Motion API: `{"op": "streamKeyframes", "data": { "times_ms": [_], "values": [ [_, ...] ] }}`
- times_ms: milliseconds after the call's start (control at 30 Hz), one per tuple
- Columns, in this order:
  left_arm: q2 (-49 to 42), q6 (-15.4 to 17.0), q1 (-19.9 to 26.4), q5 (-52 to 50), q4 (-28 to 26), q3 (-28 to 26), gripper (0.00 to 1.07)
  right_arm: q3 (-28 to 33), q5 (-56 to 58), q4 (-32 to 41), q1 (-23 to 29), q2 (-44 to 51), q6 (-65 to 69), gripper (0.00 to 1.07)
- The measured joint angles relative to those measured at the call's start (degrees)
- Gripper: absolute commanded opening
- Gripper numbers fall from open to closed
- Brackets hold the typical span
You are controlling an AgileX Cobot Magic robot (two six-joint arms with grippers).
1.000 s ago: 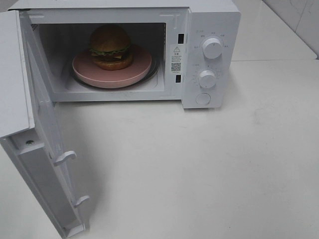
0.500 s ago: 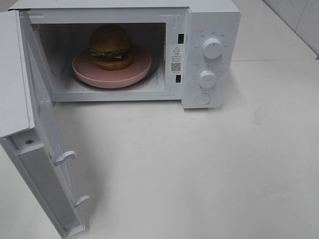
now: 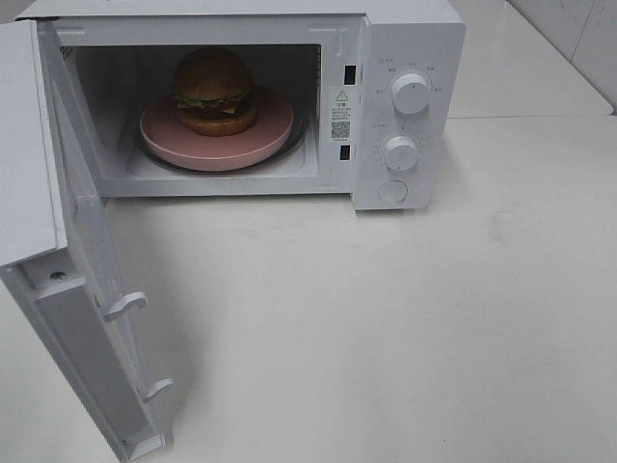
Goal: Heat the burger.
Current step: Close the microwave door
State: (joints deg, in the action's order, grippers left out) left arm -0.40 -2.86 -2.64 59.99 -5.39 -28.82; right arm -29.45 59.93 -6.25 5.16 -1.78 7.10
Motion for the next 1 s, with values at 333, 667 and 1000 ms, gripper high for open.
{"op": "streamKeyframes", "data": {
  "times_ms": [333,667,1000],
  "values": [
    [0.0,0.0,0.0,0.0,0.0,0.0,1.0,0.2,0.0,0.1,0.0,2.0,0.0,0.75],
    [0.0,0.0,0.0,0.0,0.0,0.0,1.0,0.2,0.0,0.1,0.0,2.0,0.0,0.75],
    [0.0,0.0,0.0,0.0,0.0,0.0,1.0,0.2,0.0,0.1,0.0,2.0,-0.1,0.75]
  ]
}}
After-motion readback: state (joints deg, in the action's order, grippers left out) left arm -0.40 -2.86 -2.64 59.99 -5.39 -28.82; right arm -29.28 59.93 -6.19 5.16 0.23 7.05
